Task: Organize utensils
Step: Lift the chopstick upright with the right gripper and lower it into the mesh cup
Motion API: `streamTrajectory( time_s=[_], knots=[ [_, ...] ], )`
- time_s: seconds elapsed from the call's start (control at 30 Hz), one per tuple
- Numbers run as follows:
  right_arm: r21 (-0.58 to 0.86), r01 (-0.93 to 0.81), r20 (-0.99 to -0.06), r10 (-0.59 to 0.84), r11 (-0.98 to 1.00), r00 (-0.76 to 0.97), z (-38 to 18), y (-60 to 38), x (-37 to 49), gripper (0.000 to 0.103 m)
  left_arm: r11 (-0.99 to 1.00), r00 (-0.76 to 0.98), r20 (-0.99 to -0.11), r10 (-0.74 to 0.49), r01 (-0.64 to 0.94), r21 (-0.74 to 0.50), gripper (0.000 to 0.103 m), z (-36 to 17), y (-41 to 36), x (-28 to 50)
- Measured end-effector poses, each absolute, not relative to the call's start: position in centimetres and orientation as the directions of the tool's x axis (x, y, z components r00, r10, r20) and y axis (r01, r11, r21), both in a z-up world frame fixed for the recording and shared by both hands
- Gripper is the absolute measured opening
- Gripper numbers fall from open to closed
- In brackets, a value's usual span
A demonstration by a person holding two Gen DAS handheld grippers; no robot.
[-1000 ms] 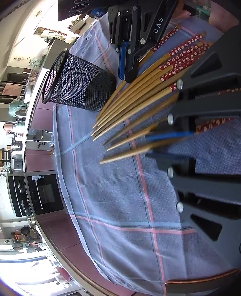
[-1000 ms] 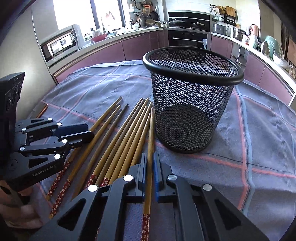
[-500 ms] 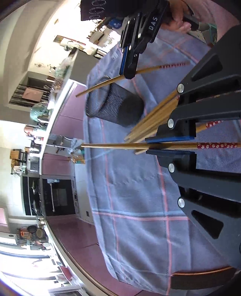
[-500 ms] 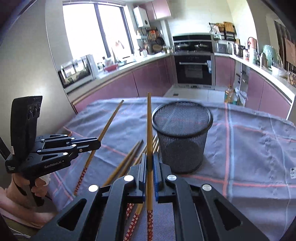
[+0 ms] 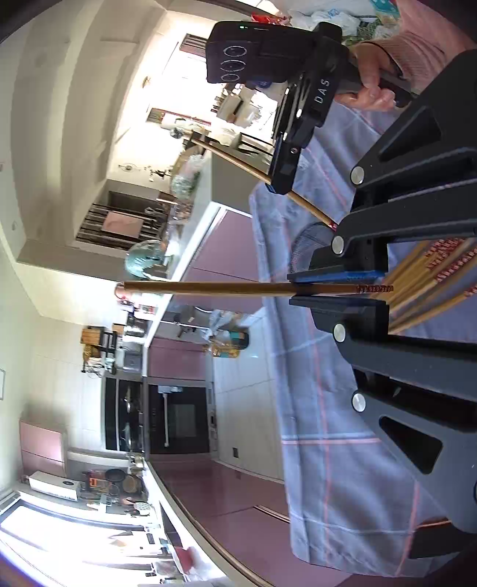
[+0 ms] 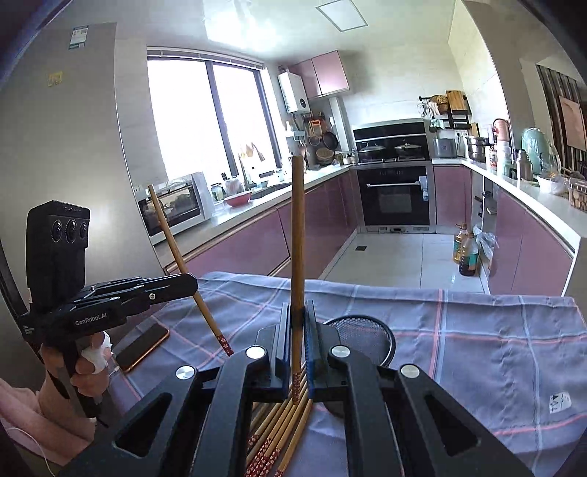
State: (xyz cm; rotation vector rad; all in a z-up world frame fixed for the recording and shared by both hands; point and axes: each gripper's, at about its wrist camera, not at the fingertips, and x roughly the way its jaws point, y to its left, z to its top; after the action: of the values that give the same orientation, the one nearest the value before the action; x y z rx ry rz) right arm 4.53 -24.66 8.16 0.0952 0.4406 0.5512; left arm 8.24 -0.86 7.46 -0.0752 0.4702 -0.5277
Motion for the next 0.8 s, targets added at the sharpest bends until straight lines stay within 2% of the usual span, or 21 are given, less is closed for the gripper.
streamTrajectory(
  time_s=[0.23,0.37,0.63,0.8],
  knots=[
    [0.156,-0.486,-0.324,0.510,0.860,0.797,11.5,-25.3,5.7,0.006,0.841,0.768,-0.344,-0.541,0.508,-0.187,0.008,11.5,-3.4,9.5],
    [0.140,-0.471,-0.328,0.489,0.871,0.808,11.8,-25.7,7.1,0.006,0.836,0.763,-0.344,-0.548,0.520,-0.177,0.008,12.3,-5.3,10.4],
    [0.145,-0.454,-0.464,0.466,0.879,0.753,7.6,-25.2,10.1,0.006,0.839,0.690,-0.496,-0.527,0.515,-0.174,0.008,8.1,-8.8,13.3],
    [0.148,-0.452,-0.558,0.451,0.880,0.696,5.5,-24.5,11.4,0.006,0.840,0.653,-0.556,-0.515,0.513,-0.175,0.008,4.7,-9.2,15.0]
  ],
)
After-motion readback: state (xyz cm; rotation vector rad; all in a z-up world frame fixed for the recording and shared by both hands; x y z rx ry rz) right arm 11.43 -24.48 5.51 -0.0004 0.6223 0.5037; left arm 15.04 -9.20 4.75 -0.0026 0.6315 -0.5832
